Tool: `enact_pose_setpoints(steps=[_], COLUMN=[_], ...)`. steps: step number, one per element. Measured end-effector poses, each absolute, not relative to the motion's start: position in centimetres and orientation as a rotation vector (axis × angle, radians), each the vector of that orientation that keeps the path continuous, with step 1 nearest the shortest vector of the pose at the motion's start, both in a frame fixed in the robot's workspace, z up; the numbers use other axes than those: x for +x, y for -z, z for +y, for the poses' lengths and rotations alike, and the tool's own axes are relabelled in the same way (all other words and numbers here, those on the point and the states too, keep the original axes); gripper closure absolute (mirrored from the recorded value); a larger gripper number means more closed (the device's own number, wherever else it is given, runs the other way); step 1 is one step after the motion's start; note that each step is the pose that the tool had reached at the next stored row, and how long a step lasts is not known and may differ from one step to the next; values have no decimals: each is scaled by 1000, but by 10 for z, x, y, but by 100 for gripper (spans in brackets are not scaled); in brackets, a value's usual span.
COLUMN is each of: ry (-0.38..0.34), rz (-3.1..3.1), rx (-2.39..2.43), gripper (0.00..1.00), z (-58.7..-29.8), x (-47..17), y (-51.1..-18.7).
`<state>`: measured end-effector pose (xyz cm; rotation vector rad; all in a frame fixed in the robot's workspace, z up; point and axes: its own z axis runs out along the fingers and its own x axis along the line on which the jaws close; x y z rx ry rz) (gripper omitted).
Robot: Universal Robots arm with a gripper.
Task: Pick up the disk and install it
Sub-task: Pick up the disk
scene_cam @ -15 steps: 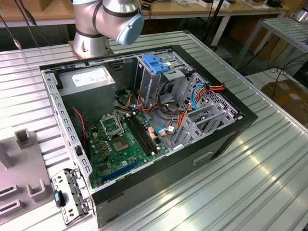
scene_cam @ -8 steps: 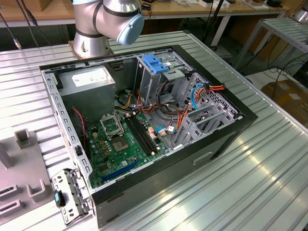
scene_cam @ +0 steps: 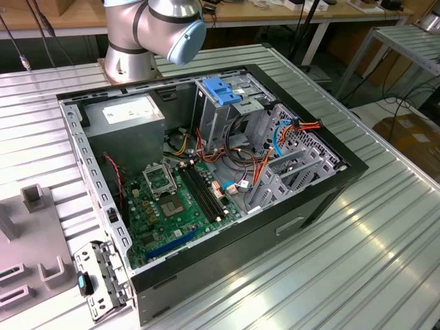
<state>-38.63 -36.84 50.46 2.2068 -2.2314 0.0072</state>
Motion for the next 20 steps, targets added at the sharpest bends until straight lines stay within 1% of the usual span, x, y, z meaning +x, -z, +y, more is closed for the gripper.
enact_pose_setpoints(steps=[20], ry=[-7], rz=[-2231], rx=[2207], gripper=[63], z=[-368], x=[-363], y=[-505])
